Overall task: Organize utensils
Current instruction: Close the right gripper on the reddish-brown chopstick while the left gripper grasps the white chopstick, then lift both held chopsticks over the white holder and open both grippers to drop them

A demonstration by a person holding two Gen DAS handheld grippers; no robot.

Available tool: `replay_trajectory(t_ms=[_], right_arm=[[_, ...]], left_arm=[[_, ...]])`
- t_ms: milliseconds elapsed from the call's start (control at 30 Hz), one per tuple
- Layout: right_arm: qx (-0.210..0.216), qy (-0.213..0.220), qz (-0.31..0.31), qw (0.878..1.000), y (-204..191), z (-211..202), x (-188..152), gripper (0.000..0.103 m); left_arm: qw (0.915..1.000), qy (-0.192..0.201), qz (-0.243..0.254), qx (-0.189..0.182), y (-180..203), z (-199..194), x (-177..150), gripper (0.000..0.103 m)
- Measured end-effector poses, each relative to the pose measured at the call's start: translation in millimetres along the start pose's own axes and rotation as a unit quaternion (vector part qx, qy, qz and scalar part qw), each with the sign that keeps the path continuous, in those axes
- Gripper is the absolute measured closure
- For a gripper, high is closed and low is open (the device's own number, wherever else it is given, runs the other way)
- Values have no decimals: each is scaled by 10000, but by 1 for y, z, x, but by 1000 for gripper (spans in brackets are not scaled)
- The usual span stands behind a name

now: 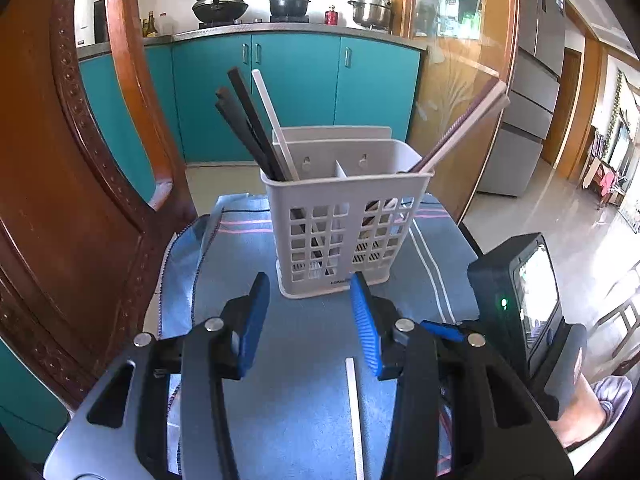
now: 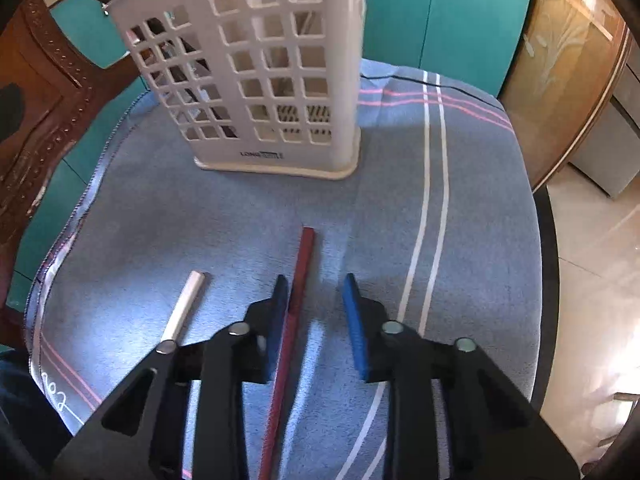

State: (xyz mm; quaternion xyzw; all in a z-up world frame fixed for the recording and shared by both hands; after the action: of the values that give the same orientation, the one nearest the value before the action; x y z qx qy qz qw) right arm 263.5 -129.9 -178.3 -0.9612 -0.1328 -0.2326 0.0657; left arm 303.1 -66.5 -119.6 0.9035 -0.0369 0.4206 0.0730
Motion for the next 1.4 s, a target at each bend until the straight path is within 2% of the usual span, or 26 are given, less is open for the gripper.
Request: replay_trajectory(t_ms=[67,200,300,367,467,533,633,700,733,767,800,833,867,900,1000,1067,1133,1267,1400], right_arm=[[14,3,9,10000,3,0,-2,94],[-48,49,128,9999,19,-2,-1,94],[-101,65,256,9996,31,-5,3,94],[-104,38,379,9992,38,-2,1,94],[-92,-4,422,9991,42,1,1,88],[-168,-35,356,9992,39,5,2,85],[-284,-36,250,9993,34,10,4,80],[-343,-21,206,9992,34,12,6,79],[-345,-9,212,9992,34,12,6,79],[-352,2,195,9992,34,13,6,79],[-368,12,167,9992,30,13,6,81],[-386,35,128,9992,28,12,6,86],[-361,47,121,9993,26,12,6,93],[-308,66,138,9994,24,10,4,94],[-52,240,218,9995,23,-3,3,96],[11,482,263,9985,25,-25,6,96],[260,827,398,9954,25,-58,9,96],[552,1618,595,9835,28,-134,17,96],[748,2415,710,9649,28,-209,40,96]], left_arm=[[10000,-59,37,-7,3,3,0,61],[9997,-229,88,-5,6,10,-6,60],[9982,-596,-8,-108,7,27,-19,59],[9944,-1018,-129,-256,9,47,-34,59],[9890,-1450,-86,-284,15,69,-55,59],[9872,-1585,84,-123,20,81,-65,54],[9831,-1818,217,16,25,96,-79,54],[9828,-1815,306,134,27,100,-82,53],[9828,-1816,317,142,27,100,-82,58],[9830,-1816,265,97,28,100,-83,71],[9832,-1798,274,120,28,100,-82,79],[9832,-1791,321,113,30,99,-83,94],[9832,-1786,352,118,32,99,-83,94],[9835,-1780,316,100,32,99,-83,95],[9875,-1572,105,-11,26,84,-72,96],[9912,-1314,-6,-149,23,62,-55,96],[9952,-915,-135,-320,17,26,-31,96],[9984,-51,-276,-493,4,-45,18,96],[9954,739,-284,-543,-4,-99,73,96]])
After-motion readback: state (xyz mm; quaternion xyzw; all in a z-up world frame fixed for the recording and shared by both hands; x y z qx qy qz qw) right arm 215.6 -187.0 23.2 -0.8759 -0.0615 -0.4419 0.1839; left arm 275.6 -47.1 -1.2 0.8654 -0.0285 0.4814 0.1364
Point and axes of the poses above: each gripper's, at about its wrist camera, not at the fingertips, and z roughly the way its jaws point, y to its right, x to its top, the point moved 6 cm from there along z, roughly the way its jaws point, and after that the axes turned 4 degrees about -z, right-handed, at the moved point
